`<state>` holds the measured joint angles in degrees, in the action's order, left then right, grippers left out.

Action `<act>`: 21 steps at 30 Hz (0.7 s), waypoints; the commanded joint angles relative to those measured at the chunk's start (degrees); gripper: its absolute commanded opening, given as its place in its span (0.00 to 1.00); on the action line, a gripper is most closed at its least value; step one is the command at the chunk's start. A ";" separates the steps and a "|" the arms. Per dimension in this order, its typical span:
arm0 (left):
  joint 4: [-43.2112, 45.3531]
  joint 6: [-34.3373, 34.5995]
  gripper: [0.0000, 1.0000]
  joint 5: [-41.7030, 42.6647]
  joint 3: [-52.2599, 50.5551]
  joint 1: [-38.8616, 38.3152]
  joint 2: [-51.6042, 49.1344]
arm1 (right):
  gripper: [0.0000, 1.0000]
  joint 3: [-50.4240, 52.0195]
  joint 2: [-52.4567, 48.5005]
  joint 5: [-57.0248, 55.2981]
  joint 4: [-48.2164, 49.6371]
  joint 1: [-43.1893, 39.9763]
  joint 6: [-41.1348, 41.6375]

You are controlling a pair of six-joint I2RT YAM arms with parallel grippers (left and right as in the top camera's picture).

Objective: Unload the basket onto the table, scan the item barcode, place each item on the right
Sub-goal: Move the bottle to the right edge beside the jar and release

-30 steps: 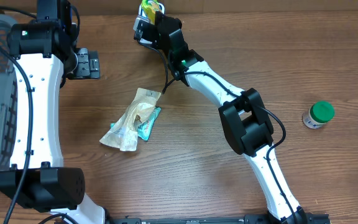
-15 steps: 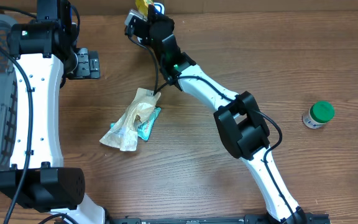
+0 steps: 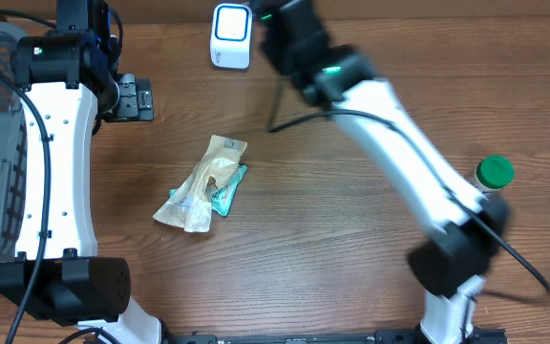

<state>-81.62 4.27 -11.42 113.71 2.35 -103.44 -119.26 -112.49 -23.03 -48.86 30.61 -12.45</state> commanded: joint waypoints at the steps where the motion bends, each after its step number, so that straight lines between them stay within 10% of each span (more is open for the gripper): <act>1: 0.04 -0.42 1.00 -0.59 0.68 -0.11 -0.04 | 0.09 -0.81 3.58 -1.84 -8.55 -5.84 14.64; 21: 0.04 -0.42 0.99 -0.59 0.68 -0.11 -0.04 | 0.17 -0.70 -1.51 14.58 -35.36 -34.64 24.68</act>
<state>-81.60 4.27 -11.44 113.71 2.35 -103.44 -119.52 -112.95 -9.80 -83.48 -3.33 11.38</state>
